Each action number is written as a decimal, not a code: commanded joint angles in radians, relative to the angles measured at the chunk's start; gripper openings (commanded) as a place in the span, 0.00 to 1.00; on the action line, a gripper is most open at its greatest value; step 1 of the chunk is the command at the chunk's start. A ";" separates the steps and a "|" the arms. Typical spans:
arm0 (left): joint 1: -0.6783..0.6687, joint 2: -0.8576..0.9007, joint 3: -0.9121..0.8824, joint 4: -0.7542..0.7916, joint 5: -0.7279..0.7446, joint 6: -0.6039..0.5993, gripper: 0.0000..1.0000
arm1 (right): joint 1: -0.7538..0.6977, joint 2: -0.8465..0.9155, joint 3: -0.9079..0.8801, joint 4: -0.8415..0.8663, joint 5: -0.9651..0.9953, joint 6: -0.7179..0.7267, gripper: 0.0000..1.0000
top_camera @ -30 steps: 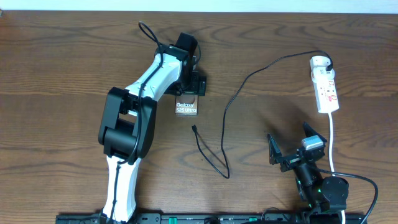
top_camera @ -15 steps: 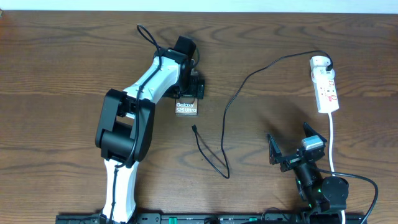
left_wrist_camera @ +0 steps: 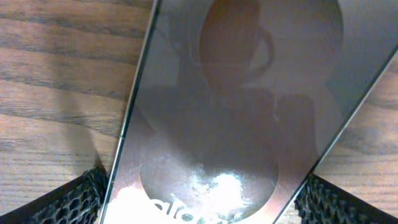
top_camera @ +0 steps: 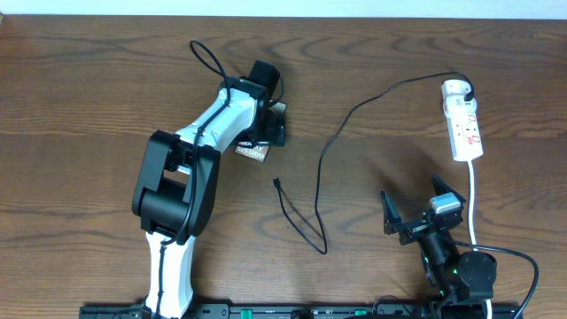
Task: Plug charger to phone and switch on socket
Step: 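Lift the phone with the left gripper and tilt it upright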
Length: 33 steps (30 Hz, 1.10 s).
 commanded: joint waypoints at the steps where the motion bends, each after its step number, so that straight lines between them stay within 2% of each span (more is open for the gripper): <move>1: 0.013 0.111 -0.069 0.038 -0.030 -0.005 0.98 | 0.004 -0.005 -0.001 -0.004 -0.002 -0.002 0.99; 8: 0.013 0.111 -0.069 0.138 -0.017 0.132 0.98 | 0.004 -0.005 -0.001 -0.004 -0.002 -0.001 0.99; 12: 0.013 0.111 -0.069 0.145 -0.017 0.134 0.99 | 0.004 -0.005 -0.001 -0.004 -0.002 -0.001 0.99; 18: 0.013 0.111 -0.071 0.106 -0.017 0.134 0.88 | 0.004 -0.005 -0.001 -0.004 -0.002 -0.001 0.99; 22: 0.013 0.111 -0.071 0.079 -0.017 0.134 0.86 | 0.004 -0.005 -0.001 -0.004 -0.002 -0.001 0.99; 27: 0.013 0.111 -0.071 0.023 -0.017 0.100 0.80 | 0.004 -0.005 -0.001 -0.004 -0.002 -0.001 0.99; 33: 0.013 0.111 -0.071 -0.048 -0.017 -0.009 0.79 | 0.004 -0.005 -0.001 -0.004 -0.002 -0.002 0.99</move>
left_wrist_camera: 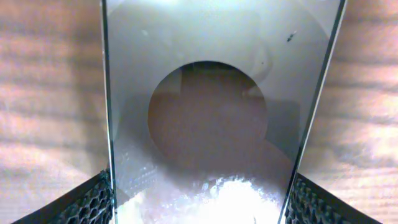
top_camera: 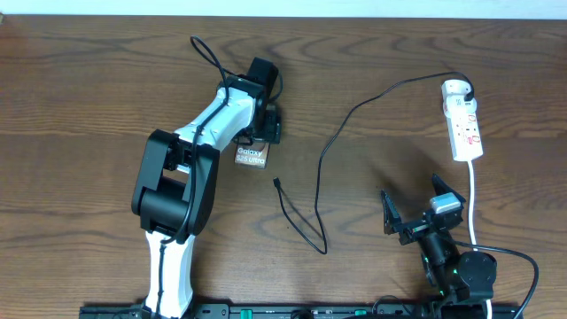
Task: Plug charger to phone and switch on socket
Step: 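Lift the phone with the left gripper and tilt it upright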
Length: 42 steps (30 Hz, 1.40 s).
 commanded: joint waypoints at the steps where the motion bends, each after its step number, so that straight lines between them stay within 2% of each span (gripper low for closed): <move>1: 0.006 0.107 -0.076 -0.060 -0.013 -0.085 0.80 | 0.004 -0.005 -0.001 -0.004 -0.002 -0.001 0.99; 4: 0.006 0.107 -0.076 -0.053 -0.016 -0.087 0.98 | 0.004 -0.005 -0.001 -0.004 -0.002 -0.001 0.99; 14: 0.007 0.107 -0.076 0.005 -0.017 -0.082 0.98 | 0.004 -0.005 -0.001 -0.004 -0.002 -0.001 0.99; 21: 0.001 0.107 -0.076 0.014 -0.016 0.046 1.00 | 0.004 -0.005 -0.001 -0.004 -0.002 -0.001 0.99; 28: 0.001 0.107 -0.076 -0.002 -0.016 0.065 0.89 | 0.004 -0.005 -0.001 -0.004 -0.002 -0.001 0.99; 34: 0.001 0.107 -0.076 0.000 0.042 0.137 0.89 | 0.004 -0.005 -0.001 -0.004 -0.002 -0.001 0.99; 37: 0.001 0.107 -0.076 -0.001 0.067 0.135 0.88 | 0.004 -0.005 -0.001 -0.004 -0.002 -0.002 0.99; 42: 0.001 0.108 -0.077 -0.004 0.067 0.132 0.77 | 0.004 -0.005 -0.001 -0.004 -0.002 -0.001 0.99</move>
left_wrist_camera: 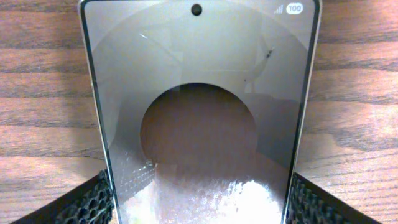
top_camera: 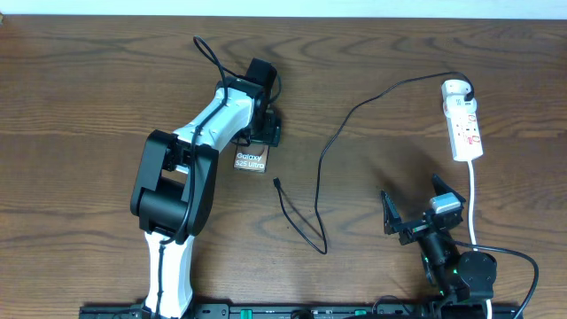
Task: Plug charger to phone and switch on socket
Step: 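Lift the phone with the left gripper and tilt it upright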
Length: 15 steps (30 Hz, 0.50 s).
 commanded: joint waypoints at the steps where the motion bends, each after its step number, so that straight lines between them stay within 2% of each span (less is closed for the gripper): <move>1: -0.001 0.113 -0.071 -0.019 0.047 0.016 0.75 | 0.004 -0.005 -0.001 -0.004 -0.002 -0.002 0.99; 11: -0.001 0.113 -0.074 -0.017 0.012 -0.092 0.75 | 0.004 -0.005 -0.001 -0.004 -0.002 -0.001 0.99; 13: -0.001 0.113 -0.074 -0.014 0.010 -0.093 0.84 | 0.004 -0.005 -0.001 -0.004 -0.002 -0.001 0.99; 15: -0.001 0.113 -0.074 -0.014 0.010 -0.093 0.88 | 0.004 -0.005 -0.001 -0.004 -0.002 -0.001 0.99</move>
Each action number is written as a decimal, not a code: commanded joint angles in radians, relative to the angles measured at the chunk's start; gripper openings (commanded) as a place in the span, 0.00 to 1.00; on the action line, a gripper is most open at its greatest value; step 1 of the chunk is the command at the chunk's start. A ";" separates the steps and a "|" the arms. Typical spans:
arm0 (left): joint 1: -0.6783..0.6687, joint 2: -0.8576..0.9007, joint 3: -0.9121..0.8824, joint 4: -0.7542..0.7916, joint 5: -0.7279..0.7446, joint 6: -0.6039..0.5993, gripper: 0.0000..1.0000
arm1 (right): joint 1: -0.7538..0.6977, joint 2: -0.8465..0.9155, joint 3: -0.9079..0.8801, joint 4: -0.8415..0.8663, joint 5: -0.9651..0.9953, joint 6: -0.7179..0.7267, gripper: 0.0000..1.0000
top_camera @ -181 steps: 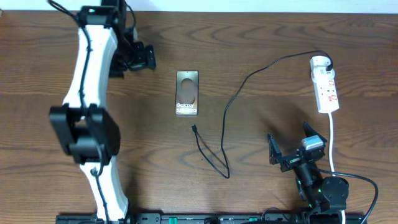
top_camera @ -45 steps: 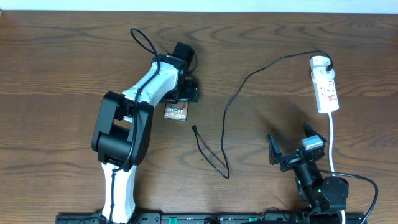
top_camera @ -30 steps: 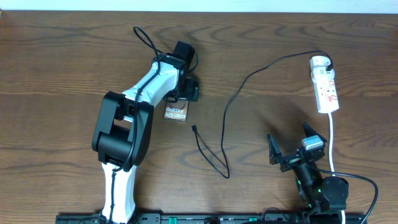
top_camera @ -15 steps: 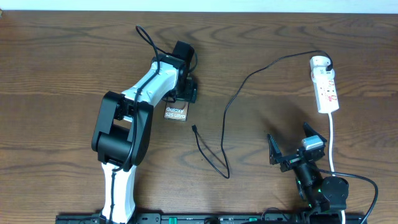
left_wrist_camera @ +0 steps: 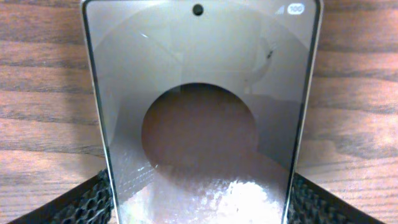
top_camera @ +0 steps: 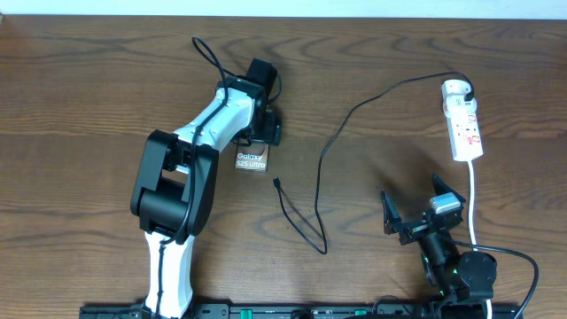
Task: Plug charger to phone and switch on socket
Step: 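Lift the phone with the left gripper and tilt it upright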
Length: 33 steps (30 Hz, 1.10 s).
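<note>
The phone [left_wrist_camera: 199,93] fills the left wrist view screen up, its camera hole at the far end. My left gripper [left_wrist_camera: 199,208] is shut on its near end, one mesh-padded finger [left_wrist_camera: 84,202] against each long edge. From overhead, the phone [top_camera: 251,162] shows "Galaxy S25 Ultra" lettering below the left gripper [top_camera: 263,135]. I cannot tell whether it rests on the table. The black charger cable's free plug [top_camera: 276,182] lies just right of the phone. The cable [top_camera: 332,142] runs to the white socket strip [top_camera: 465,124]. My right gripper [top_camera: 416,210] stands open at front right.
The wooden table [top_camera: 89,106] carries the cable's loop [top_camera: 306,232] in front of the phone. A white lead [top_camera: 474,204] runs from the socket strip toward the front edge, passing beside the right arm's base [top_camera: 461,270].
At first the phone sat askew between my left gripper's fingers, farther back on the table. It then stood straighter in the grip. By the last moment it was square and a little nearer the cable's free plug, as now. The right arm stayed still throughout.
</note>
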 commanded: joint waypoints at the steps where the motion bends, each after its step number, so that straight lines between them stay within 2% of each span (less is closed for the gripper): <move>1: 0.000 0.113 -0.074 -0.018 0.017 -0.037 0.88 | 0.004 -0.005 -0.001 -0.004 -0.002 -0.001 0.99; 23: 0.000 0.113 -0.074 -0.037 0.028 -0.002 0.88 | 0.004 -0.005 -0.001 -0.004 -0.002 -0.001 0.99; 27: 0.000 0.113 -0.074 -0.041 0.028 0.009 0.79 | 0.004 -0.005 -0.001 -0.004 -0.002 -0.001 0.99; 32: 0.000 0.113 -0.074 -0.040 0.028 0.008 0.77 | 0.004 -0.005 -0.001 -0.004 -0.002 -0.001 0.99; 33: 0.000 0.112 -0.074 -0.040 0.028 0.009 0.73 | 0.004 -0.005 -0.001 -0.004 -0.002 -0.002 0.99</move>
